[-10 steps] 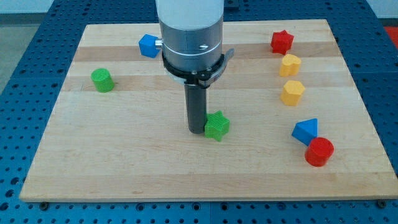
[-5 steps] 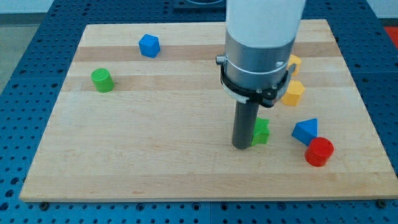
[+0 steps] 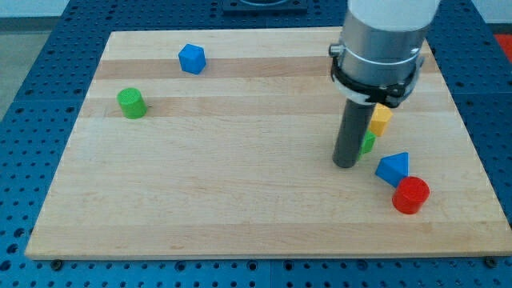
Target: Move the green star bottom of the yellow hexagon
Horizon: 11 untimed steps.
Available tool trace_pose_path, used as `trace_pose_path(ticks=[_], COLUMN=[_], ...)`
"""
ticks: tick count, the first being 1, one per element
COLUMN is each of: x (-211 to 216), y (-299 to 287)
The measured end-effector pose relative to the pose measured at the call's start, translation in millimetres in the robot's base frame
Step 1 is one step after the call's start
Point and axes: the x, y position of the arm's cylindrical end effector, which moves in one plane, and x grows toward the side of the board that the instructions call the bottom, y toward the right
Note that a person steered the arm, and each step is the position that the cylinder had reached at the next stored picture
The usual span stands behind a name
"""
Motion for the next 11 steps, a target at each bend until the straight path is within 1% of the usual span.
trace_pose_path(ticks=[1, 2, 4, 5, 7, 9, 10, 11], x=[1, -1, -18, -20, -36, -36, -36, -37], y=[-35, -32, -15, -15, -15, 29, 29, -15])
